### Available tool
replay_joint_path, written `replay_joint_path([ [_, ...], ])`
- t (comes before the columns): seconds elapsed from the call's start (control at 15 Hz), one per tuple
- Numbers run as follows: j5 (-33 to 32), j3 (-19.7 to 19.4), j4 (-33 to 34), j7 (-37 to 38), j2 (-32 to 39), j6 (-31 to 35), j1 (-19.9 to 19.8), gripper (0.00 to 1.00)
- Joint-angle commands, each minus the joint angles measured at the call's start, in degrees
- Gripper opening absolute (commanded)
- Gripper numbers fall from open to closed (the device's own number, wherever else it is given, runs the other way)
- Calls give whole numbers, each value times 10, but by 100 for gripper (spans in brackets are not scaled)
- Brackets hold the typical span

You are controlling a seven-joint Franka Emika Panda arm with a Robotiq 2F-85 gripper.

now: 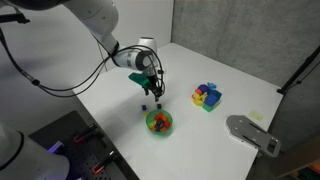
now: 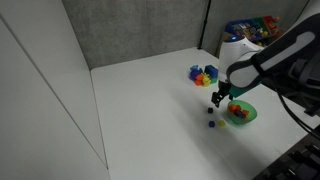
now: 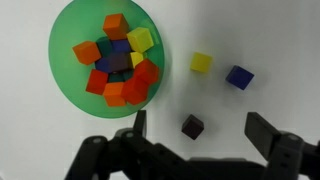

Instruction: Remove a yellow block in the green bowl and place it on the worktop

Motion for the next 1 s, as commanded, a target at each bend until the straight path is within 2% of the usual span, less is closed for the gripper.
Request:
replay_joint_path([
  [0.0, 6, 12, -67, -44, -97, -14, -42, 100],
  [0.27, 30, 26, -107, -128, -186, -50, -98, 100],
  [0.47, 46, 30, -118, -194, -253, -108, -126, 100],
  [0.67, 18, 25, -121, -185, -324, -166, -131, 100],
  [0.93, 55, 31, -116, -189, -402, -250, -133, 100],
])
